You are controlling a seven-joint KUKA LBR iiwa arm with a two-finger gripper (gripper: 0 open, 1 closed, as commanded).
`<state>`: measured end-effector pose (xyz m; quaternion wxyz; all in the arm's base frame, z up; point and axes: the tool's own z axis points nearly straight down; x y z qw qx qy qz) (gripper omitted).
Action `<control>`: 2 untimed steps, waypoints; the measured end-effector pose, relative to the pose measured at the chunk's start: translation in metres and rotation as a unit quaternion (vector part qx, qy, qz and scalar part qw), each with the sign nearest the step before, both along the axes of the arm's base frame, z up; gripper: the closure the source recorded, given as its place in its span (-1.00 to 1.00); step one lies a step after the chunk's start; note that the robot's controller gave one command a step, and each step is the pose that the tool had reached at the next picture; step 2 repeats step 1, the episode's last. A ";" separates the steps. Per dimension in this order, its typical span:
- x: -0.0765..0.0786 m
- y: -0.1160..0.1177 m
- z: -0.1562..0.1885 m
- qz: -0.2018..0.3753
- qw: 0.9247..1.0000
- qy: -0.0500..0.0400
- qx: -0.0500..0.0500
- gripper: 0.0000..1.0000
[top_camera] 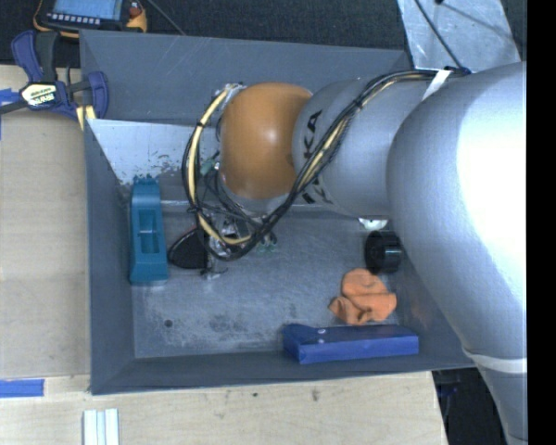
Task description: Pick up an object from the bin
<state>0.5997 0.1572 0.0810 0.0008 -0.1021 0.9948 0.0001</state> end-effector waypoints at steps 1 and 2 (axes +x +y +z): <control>0.000 0.000 0.000 0.000 1.000 0.000 0.000 1.00; 0.000 0.000 0.000 0.000 1.000 0.000 0.000 1.00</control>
Offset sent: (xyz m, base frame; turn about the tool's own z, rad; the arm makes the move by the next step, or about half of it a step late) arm -0.0270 0.0151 0.0817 -0.0073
